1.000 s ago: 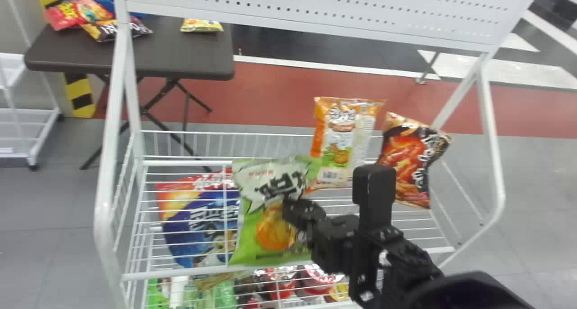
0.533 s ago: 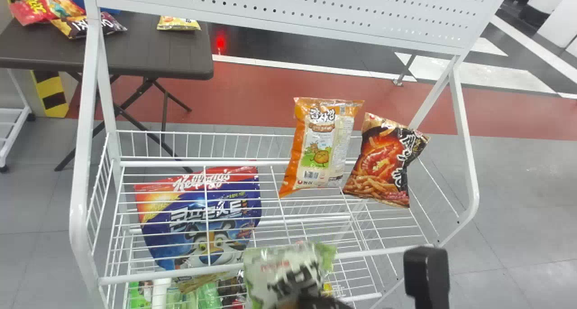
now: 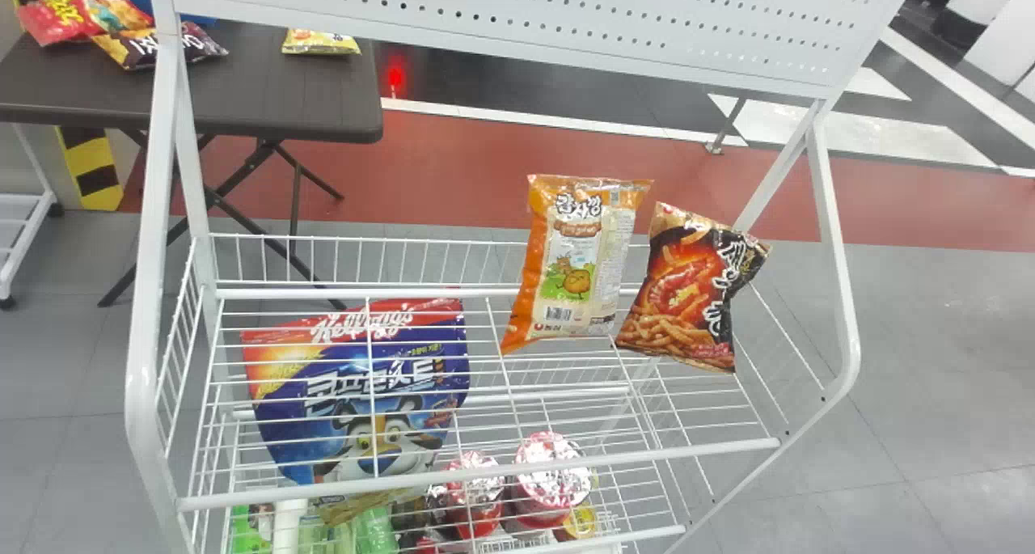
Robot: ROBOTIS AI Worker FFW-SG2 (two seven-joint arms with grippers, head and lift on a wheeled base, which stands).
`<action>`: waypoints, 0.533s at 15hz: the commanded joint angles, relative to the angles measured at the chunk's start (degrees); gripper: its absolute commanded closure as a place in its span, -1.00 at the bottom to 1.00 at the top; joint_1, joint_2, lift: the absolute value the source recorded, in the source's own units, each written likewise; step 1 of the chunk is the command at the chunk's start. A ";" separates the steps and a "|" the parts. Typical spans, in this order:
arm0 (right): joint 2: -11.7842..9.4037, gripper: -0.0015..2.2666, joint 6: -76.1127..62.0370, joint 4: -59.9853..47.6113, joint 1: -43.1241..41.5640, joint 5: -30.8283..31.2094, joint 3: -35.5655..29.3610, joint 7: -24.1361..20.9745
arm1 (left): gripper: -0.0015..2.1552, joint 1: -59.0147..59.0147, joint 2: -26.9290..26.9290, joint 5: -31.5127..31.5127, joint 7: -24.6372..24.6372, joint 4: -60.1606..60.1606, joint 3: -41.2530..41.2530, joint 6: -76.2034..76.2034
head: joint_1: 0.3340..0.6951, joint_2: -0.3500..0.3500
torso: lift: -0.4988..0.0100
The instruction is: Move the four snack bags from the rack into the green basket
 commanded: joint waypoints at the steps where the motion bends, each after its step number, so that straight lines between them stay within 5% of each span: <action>1: -0.55 0.87 -0.51 2.54 -0.87 1.35 3.56 -0.14 | 0.72 0.29 0.08 0.00 -0.06 -0.18 0.09 -0.13 | 1.00 -1.00 | 0.96; 6: -0.64 0.87 -1.74 9.66 -6.76 2.58 11.03 -1.54 | 0.72 0.38 -0.01 0.00 -0.06 -0.35 -0.18 -0.48 | 1.00 -1.00 | 0.96; 7: -0.64 0.74 -1.74 11.50 -8.08 2.58 12.61 -1.81 | 0.72 0.56 0.08 0.00 -0.06 -0.35 -0.18 -0.66 | 1.00 -1.00 | 0.96; 8: -0.64 0.39 -1.74 12.82 -8.87 2.58 13.67 -1.81 | 0.72 0.73 0.08 0.00 -0.15 -0.44 0.00 -0.83 | 1.00 -1.00 | 0.96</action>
